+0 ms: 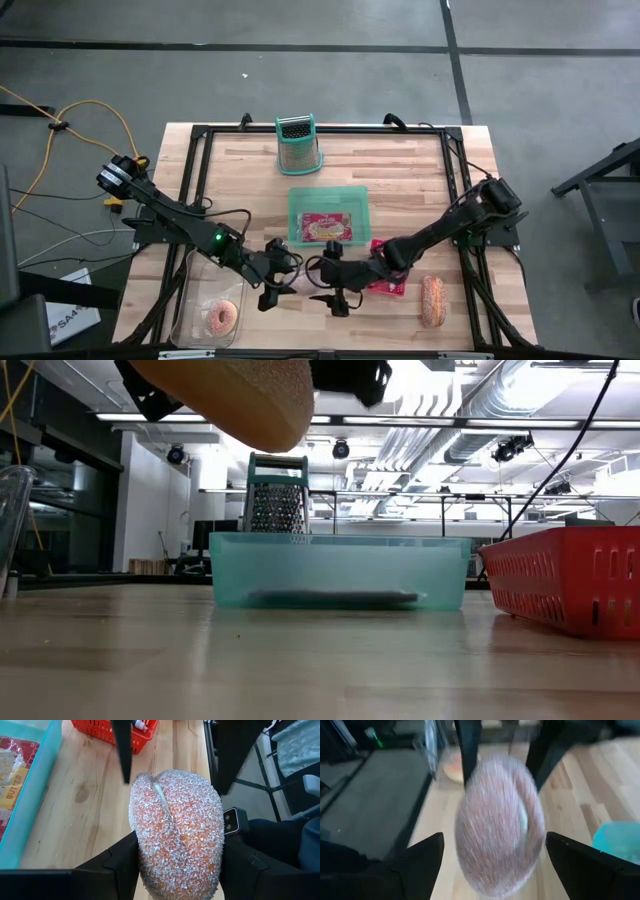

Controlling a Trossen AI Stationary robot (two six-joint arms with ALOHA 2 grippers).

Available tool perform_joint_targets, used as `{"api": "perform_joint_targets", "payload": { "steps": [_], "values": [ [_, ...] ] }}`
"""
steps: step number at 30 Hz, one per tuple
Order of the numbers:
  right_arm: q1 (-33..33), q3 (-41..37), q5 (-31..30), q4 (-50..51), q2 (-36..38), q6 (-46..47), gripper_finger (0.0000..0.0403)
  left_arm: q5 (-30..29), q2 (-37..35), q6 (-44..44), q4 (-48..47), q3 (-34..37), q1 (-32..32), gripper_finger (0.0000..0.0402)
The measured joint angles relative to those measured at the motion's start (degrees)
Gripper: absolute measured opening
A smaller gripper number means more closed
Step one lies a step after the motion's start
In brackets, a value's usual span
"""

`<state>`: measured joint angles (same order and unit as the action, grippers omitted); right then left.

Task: Pick & Place Food Item
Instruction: Put the left bread into the transparent bin

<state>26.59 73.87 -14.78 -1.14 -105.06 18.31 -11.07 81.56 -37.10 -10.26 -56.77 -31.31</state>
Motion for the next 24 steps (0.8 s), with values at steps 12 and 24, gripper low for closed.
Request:
{"api": "perform_joint_targets", "payload": {
  "steps": [12, 24],
  "values": [
    [0.04, 0.13, -0.12, 4.33, 5.95, -0.16, 0.0339, 0.43, -0.02, -0.2, 0.04, 0.0, 0.0, 0.0209],
    [0.02, 0.11, -0.08, 4.36, 5.86, -0.6, 0.0339, 4.53, -0.02, -0.46, 0.05, 0.0, 0.02, 0.0209]
  ]
}}
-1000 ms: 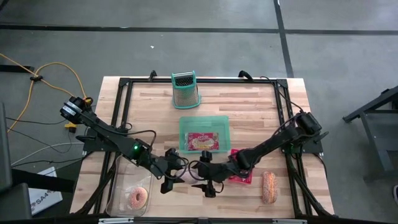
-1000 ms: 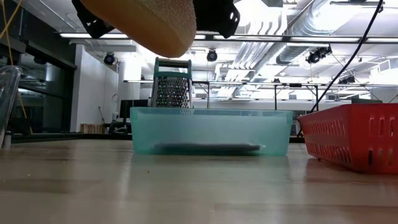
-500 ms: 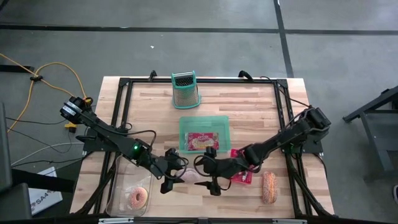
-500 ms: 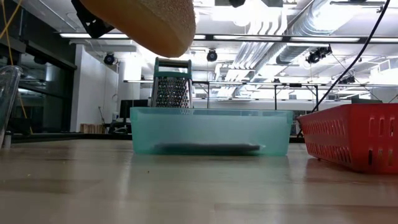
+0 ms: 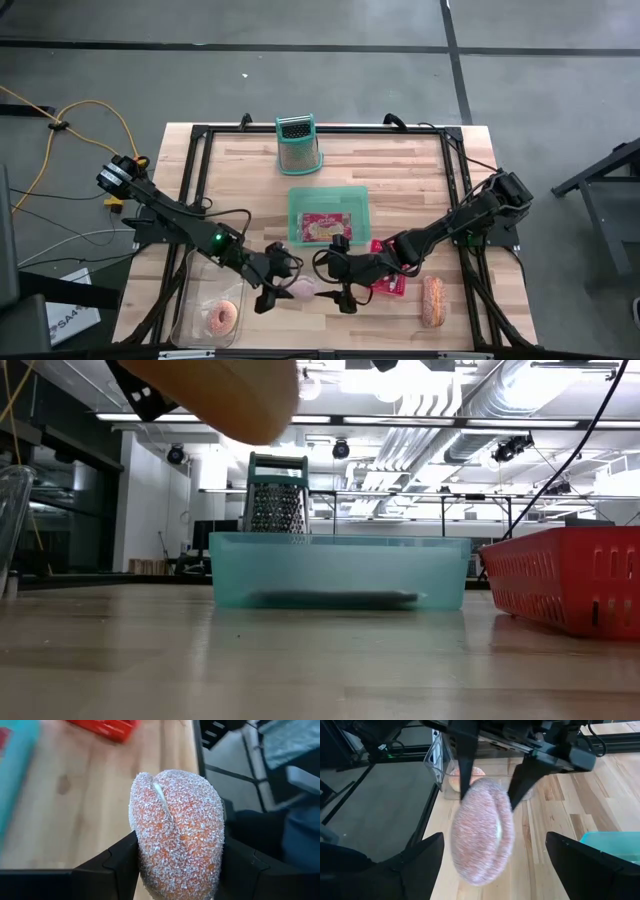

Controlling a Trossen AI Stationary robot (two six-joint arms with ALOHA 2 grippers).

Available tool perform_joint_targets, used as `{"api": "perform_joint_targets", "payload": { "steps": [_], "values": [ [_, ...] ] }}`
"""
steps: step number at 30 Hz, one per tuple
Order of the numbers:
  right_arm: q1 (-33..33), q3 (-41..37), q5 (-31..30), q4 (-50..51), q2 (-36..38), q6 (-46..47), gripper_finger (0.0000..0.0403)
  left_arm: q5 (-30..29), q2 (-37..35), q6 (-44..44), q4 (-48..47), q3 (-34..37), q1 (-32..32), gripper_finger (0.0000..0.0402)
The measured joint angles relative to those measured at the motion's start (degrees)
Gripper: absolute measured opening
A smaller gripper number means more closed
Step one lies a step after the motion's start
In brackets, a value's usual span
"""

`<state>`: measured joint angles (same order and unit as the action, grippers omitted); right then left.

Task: Pick & Place Food Item
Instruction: Put the left bread into the transparent bin

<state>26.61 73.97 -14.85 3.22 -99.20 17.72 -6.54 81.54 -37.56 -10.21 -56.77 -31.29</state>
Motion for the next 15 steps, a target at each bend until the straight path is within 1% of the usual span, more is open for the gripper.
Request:
{"api": "perform_joint_targets", "payload": {
  "steps": [4, 15],
  "values": [
    [0.0, 0.0, 0.02, -0.01, -0.01, 0.0, 0.0339, 3.39, 0.0, -0.49, -0.01, 0.0, -0.02, 0.0209],
    [0.0, 0.0, 0.04, -0.02, -0.06, 0.24, 0.0339, 8.27, 0.0, -0.22, -0.02, 0.0, -0.01, 0.0209]
  ]
}}
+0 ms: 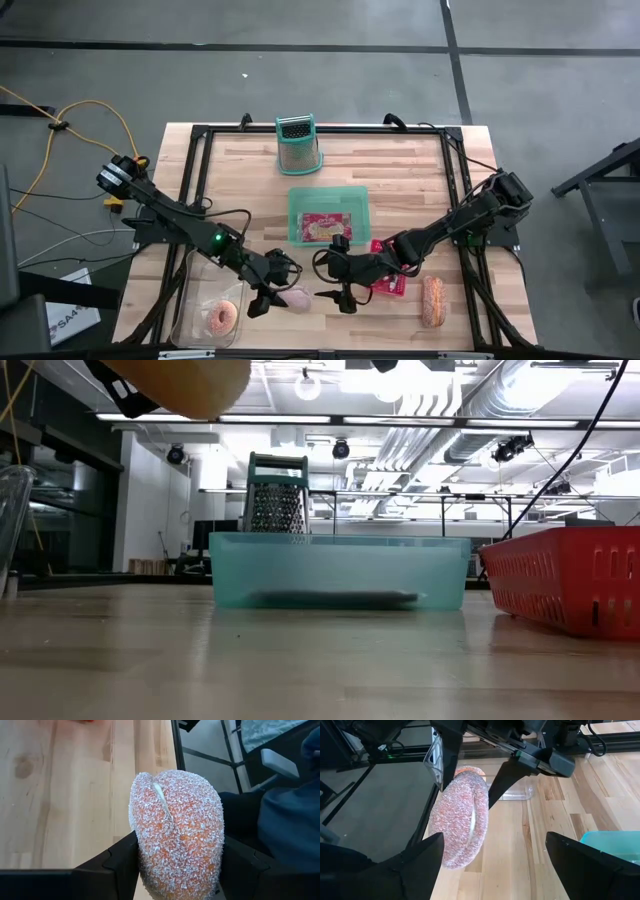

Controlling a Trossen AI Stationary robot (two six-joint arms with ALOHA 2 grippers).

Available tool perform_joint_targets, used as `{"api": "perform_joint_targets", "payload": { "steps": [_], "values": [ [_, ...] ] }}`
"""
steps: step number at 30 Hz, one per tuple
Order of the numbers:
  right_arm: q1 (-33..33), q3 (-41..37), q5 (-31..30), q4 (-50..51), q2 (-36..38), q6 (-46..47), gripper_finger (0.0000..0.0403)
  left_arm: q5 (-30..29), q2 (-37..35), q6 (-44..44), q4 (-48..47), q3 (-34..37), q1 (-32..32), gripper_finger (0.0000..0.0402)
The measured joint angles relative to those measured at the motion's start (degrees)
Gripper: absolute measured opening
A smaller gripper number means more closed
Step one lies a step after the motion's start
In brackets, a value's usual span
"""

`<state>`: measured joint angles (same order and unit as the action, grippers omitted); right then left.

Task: Pick & Place Food Item
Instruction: Put the left bread into the transparent bin

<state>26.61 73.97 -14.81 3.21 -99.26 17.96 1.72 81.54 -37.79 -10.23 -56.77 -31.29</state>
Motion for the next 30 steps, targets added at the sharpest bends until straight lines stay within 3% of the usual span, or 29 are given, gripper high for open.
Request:
{"api": "perform_joint_targets", "payload": {
  "steps": [18, 23, 30],
  "values": [
    [-0.13, 0.0, 0.0, 0.0, -0.03, -0.02, 0.0339, 1.76, -0.28, 0.45, -0.18, 0.0, 0.2, 0.0209],
    [-0.13, 0.0, 0.0, -0.08, -0.03, -0.03, 0.0339, 2.58, -1.4, 4.15, -1.15, 0.0, 0.2, 0.0209],
    [-0.13, 0.0, 0.0, -0.41, -0.05, -0.04, 0.0339, -2.56, -5.65, 6.35, -5.61, 0.0, -0.04, 0.0209]
  ]
}}
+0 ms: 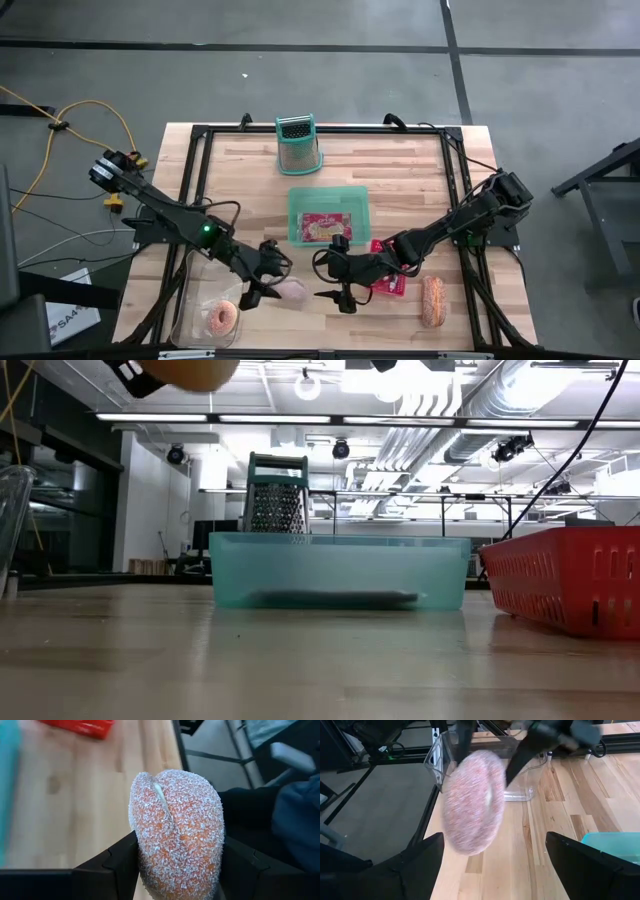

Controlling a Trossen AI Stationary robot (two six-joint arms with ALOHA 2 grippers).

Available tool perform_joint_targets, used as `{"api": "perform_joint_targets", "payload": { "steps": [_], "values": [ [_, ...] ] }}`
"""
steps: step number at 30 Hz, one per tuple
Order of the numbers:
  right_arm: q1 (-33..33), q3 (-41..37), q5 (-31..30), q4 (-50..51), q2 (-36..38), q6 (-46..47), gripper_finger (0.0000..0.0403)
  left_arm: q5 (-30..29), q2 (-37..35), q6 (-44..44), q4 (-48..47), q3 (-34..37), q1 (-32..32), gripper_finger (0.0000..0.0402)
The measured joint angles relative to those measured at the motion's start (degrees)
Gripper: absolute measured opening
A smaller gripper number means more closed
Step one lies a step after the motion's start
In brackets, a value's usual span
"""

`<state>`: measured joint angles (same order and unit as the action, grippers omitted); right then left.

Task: Pick & Place Food Item
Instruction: Put the left bread into the transparent bin

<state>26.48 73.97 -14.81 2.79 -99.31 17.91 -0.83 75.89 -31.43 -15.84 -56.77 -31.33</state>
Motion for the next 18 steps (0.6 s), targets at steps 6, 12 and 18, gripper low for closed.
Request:
{"api": "perform_joint_targets", "payload": {
  "steps": [6, 12, 18],
  "values": [
    [0.0, 0.0, 0.01, -0.01, 0.0, 0.0, 0.0339, -7.11, -5.08, 0.03, -9.03, 0.0, -3.29, 0.0209],
    [0.0, 0.0, 0.0, -0.02, 0.0, 0.0, 0.0339, -18.93, -9.77, -8.43, -17.86, 0.0, -9.63, 0.0209],
    [0.0, 0.0, 0.0, -0.01, 0.0, 0.0, 0.0339, -30.02, -11.91, -18.54, -24.56, 0.0, -16.5, 0.0209]
  ]
}}
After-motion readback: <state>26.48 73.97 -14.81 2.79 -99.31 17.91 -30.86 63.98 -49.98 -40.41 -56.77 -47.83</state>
